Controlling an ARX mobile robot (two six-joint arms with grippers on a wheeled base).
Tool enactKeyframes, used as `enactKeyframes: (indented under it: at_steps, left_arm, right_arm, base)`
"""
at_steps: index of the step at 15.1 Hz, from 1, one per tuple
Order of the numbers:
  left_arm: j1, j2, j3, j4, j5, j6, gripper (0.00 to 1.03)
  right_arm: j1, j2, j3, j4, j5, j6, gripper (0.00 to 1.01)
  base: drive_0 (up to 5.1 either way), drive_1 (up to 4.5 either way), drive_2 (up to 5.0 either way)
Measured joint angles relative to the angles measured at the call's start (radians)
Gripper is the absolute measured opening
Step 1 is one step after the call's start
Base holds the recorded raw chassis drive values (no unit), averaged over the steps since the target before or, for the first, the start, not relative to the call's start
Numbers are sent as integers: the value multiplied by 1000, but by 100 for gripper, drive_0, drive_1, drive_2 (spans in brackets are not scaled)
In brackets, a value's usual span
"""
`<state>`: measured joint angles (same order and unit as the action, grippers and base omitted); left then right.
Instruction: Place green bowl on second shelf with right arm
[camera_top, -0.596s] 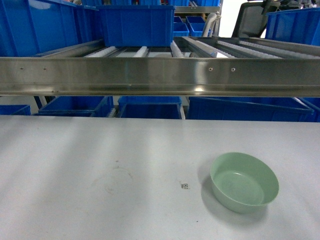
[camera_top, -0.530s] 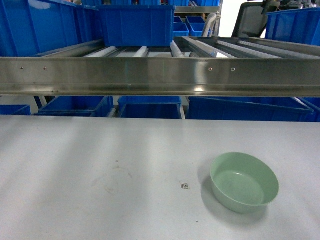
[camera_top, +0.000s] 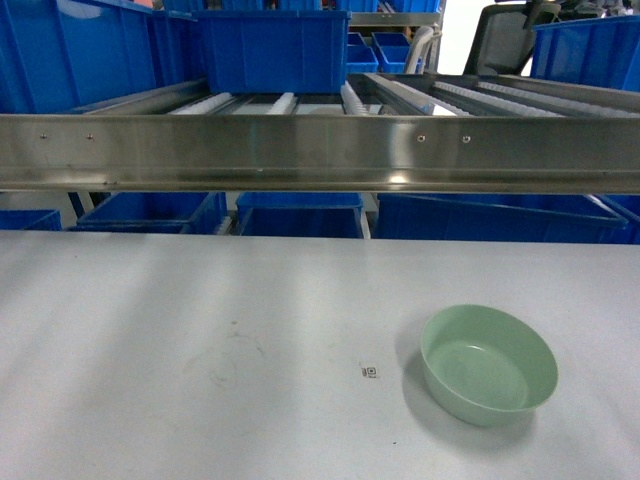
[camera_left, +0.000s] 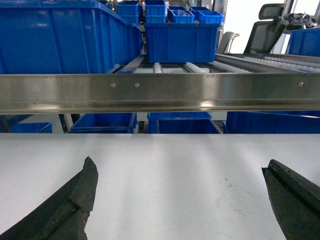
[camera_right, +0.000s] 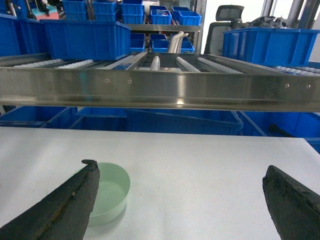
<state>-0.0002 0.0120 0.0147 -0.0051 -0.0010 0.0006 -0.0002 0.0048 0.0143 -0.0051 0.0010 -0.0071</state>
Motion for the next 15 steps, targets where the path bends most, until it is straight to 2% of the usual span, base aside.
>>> enactKeyframes:
  at_steps: [10,12,14,15]
  left_arm:
    - [0,0,0,0,0,0,98]
    - [0,0,0,0,0,0,98]
    - [0,0,0,0,0,0,98]
    - [0,0,0,0,0,0,98]
  right_arm:
    - [0,0,0,0,0,0,98]
    - [6,0,-1,2,-4,-11,98]
    - [-26,112,0,149,-37,-19,98]
    - [-26,242,1,254,-32,-24,98]
  base:
    - [0,0,0]
    - [0,0,0]
    - [0,0,0]
    - [0,0,0]
